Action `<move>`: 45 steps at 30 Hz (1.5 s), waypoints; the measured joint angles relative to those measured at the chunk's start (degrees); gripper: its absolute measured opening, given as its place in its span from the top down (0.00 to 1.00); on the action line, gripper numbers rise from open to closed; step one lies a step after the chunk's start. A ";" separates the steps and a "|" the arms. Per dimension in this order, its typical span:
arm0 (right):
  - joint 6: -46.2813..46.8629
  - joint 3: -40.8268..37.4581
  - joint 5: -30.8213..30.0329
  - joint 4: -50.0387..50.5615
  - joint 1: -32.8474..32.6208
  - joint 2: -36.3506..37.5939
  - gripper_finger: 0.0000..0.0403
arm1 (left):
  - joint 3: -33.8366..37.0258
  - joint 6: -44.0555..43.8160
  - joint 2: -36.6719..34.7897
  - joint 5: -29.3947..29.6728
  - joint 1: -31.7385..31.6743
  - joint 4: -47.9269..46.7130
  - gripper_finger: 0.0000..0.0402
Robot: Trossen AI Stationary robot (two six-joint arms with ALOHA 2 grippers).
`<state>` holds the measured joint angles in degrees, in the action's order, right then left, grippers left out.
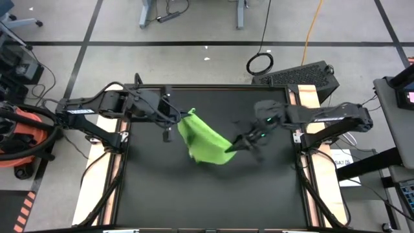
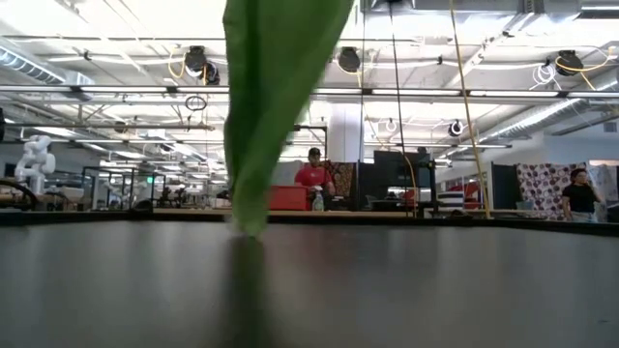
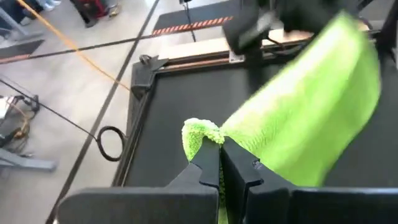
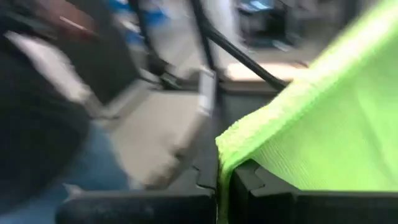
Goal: Roll towel
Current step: Fold the green microfiber cloth
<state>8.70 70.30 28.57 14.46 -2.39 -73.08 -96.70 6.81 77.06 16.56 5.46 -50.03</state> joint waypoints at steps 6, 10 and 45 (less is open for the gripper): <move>7.50 11.27 14.29 0.66 -0.09 0.68 1.00 | -4.20 -0.84 -0.15 -18.54 1.07 4.12 1.00; 11.48 15.40 18.02 0.89 -0.67 0.77 1.00 | -4.93 -2.43 -0.13 -27.12 2.59 9.07 1.00; -5.87 10.76 -3.88 46.53 11.95 -3.47 0.97 | 1.26 1.83 16.95 -20.42 -9.92 -3.14 0.93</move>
<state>2.83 81.06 24.68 60.99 9.56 -76.55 -95.44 8.64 94.00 -3.86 -4.46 -53.18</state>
